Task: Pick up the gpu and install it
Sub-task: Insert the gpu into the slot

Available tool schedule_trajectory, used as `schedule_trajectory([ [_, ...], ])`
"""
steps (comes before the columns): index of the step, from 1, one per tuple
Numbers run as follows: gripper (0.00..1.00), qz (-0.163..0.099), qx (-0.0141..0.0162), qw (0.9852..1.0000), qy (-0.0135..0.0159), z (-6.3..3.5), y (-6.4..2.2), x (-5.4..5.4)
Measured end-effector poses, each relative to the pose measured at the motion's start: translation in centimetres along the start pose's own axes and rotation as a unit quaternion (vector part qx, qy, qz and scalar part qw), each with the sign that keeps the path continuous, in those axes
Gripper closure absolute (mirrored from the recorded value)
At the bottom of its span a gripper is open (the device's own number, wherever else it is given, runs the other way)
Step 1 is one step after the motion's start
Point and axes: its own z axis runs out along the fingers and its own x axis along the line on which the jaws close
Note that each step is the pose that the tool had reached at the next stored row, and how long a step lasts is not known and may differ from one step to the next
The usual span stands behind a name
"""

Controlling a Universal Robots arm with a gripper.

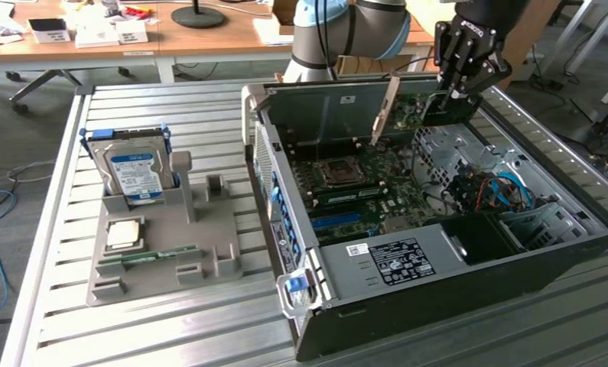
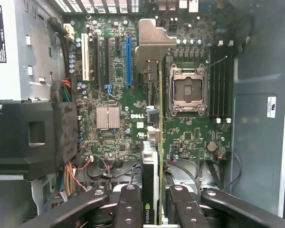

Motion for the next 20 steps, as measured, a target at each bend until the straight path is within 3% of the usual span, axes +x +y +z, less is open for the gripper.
schedule_trajectory([
  [9, 0.73, 0.013, 0.0004, 0.9999, 0.0004, 0.1, 0.03, 0.02],
  [11, 0.73, 0.014, 0.0002, 0.9999, -0.0042, 0.11, 0.04, 0.02],
  [15, 0.73, 0.014, 0.0001, 0.9999, -0.0049, 0.1, 0.03, 0.02],
  [16, 0.73, 0.014, 0.0001, 0.9999, -0.0065, 0.1, 0.04, 0.03],
  [18, 0.73, 0.014, -0.0004, 0.9998, -0.0162, 0.12, 0.04, 0.04],
  [19, 0.73, 0.014, -0.0004, 0.9997, -0.0183, 0.12, 0.04, 0.04],
  [20, 0.73, 0.014, -0.0004, 0.9997, -0.0183, 0.12, 0.04, 0.04],
])
